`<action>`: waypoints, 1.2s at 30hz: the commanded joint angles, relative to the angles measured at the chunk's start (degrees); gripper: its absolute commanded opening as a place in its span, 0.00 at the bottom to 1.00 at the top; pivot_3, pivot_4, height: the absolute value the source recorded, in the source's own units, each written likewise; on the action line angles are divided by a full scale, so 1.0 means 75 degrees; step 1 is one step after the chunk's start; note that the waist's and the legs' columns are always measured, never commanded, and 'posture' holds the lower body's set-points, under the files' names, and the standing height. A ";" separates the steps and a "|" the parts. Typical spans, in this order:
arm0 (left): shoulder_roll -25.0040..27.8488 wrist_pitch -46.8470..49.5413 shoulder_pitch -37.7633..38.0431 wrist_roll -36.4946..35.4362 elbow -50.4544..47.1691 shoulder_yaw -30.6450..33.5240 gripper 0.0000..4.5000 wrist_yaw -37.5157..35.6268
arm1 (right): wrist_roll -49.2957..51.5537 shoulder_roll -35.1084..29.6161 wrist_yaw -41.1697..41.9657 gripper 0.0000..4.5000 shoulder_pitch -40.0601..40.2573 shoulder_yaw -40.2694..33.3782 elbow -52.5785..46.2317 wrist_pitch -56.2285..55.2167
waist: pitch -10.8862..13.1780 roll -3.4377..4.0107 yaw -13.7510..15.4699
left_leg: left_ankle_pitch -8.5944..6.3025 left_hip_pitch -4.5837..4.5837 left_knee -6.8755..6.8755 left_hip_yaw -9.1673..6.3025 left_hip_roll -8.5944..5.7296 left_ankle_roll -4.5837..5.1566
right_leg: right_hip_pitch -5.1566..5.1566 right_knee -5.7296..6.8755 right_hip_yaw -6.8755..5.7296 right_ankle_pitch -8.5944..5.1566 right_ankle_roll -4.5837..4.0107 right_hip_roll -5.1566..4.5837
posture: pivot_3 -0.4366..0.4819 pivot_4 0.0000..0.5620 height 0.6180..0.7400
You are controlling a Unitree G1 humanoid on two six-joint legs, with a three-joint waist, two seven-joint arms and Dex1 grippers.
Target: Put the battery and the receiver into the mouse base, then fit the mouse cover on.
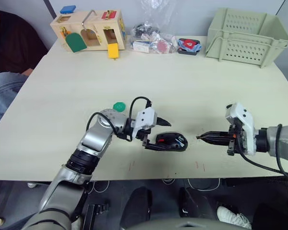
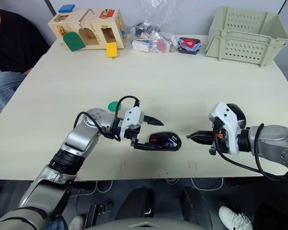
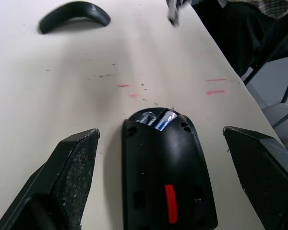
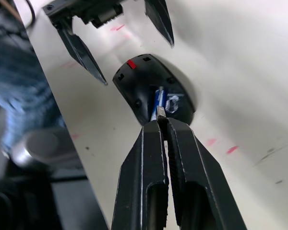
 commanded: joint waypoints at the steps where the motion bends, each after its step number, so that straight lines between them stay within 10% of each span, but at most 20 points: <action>1: -0.0124 -0.0278 -0.0045 0.0164 0.0130 -0.0108 0.97 0.0077 | -0.0778 0.0004 0.0682 0.00 -0.0044 -0.0043 -0.0341 -0.0773 | 0.0000 0.0000 0.0001 | 0.0000 0.0000 0.0000 0.0001 0.0000 0.0000 | 0.0000 0.0000 -0.0001 0.0000 0.0000 0.0000 | 0.48 0.27 1.00; 27: -0.0968 -0.0823 -0.0123 0.0966 0.1455 -0.0644 0.97 0.0378 | -0.2958 0.0607 0.2207 0.00 0.1293 -0.0444 -0.0093 -0.2656 | -0.0001 0.0000 0.0010 | 0.0000 0.0001 0.0017 0.0012 -0.0004 0.0000 | 0.0006 0.0007 0.0000 0.0006 0.0007 -0.0001 | 0.48 0.27 1.00; 31: -0.0988 -0.0861 -0.0141 0.0960 0.1567 -0.0636 0.71 0.0337 | -0.3036 0.0656 0.2247 0.00 0.1329 -0.0491 -0.0070 -0.2701 | -0.0001 0.0000 0.0006 | 0.0001 0.0005 0.0023 0.0011 -0.0004 0.0000 | 0.0006 0.0020 0.0001 0.0005 0.0007 -0.0001 | 0.48 0.27 1.00; 36: -0.0951 -0.0899 -0.0137 0.1010 0.1691 -0.0616 0.68 0.0338 | -0.2944 0.0660 0.2254 0.00 0.1235 -0.0527 -0.0104 -0.2577 | -0.0001 0.0000 0.0009 | 0.0001 0.0007 0.0024 0.0011 -0.0004 -0.0001 | 0.0006 0.0025 0.0001 0.0005 0.0007 -0.0001 | 0.48 0.27 1.00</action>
